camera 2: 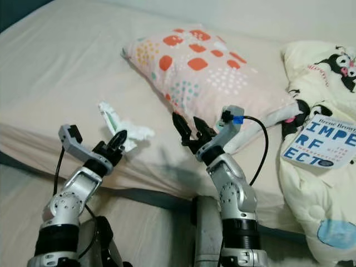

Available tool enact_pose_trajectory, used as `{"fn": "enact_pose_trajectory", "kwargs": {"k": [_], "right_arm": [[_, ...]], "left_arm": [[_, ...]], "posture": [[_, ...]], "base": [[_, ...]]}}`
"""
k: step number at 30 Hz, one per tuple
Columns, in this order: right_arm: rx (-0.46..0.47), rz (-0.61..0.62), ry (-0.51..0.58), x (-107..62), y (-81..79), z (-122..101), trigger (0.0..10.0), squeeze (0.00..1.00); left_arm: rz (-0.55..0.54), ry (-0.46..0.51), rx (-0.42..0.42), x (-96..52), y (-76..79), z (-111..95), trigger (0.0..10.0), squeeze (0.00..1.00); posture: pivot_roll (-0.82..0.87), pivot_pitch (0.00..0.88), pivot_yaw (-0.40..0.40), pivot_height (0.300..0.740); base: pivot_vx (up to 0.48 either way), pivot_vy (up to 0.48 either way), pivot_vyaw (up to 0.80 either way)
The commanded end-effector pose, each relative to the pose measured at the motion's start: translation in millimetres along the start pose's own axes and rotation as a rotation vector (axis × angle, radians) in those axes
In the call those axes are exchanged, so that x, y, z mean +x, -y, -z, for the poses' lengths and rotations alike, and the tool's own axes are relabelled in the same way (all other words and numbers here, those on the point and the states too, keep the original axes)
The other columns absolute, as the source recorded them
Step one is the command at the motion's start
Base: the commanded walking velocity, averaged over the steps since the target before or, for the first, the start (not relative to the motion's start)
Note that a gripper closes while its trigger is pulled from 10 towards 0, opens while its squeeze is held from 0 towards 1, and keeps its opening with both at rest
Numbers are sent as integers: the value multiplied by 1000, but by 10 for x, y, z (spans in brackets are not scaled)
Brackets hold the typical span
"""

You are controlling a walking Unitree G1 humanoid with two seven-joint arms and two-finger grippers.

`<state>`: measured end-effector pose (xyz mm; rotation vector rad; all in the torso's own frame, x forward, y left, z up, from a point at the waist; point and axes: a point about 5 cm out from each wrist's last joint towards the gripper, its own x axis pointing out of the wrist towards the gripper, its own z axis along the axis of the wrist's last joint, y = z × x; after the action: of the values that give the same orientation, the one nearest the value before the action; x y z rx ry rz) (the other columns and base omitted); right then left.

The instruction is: Clean up the room

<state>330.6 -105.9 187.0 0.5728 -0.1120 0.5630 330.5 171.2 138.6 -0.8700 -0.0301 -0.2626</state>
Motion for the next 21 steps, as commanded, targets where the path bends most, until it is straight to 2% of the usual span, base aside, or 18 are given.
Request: {"fn": "enact_pose_trajectory", "kwargs": {"k": [1, 6, 10, 13, 18, 19, 21], "right_arm": [[-21, -12, -5, -2, -9, 12, 10000, 0], [-28, -26, -10, 8, -33, 31, 10000, 0], [-29, -27, -15, 0, -37, 55, 10000, 0], [-31, -26, -19, -9, -37, 76, 10000, 0], [-36, -25, -23, -17, -27, 96, 10000, 0], [-40, -25, -25, -21, -22, 107, 10000, 0], [-41, -24, -26, -23, -20, 111, 10000, 0]], "left_arm": [[-15, 14, 5, -5, -38, -17, 10000, 0], [-38, 42, 8, -13, -45, -78, 10000, 0], [-60, 14, 32, -35, -81, -82, 10000, 0], [-93, 14, 65, -48, -166, -108, 10000, 0], [-142, 31, 83, -82, -287, -127, 10000, 0], [-178, 30, 115, -116, -375, -126, 10000, 0], [-196, 30, 129, -134, -415, -126, 10000, 0]], "posture": [[-126, 140, -53, 534], [-121, 132, -51, 549], [-123, 130, -50, 559], [-123, 127, -49, 574], [-124, 122, -46, 589], [-125, 123, -46, 599], [-125, 123, -46, 604]], "base": [[0, 0, 0], [0, 0, 0], [-184, 0, 0], [-477, 0, 0], [0, 0, 0], [0, 0, 0], [0, 0, 0]]}}
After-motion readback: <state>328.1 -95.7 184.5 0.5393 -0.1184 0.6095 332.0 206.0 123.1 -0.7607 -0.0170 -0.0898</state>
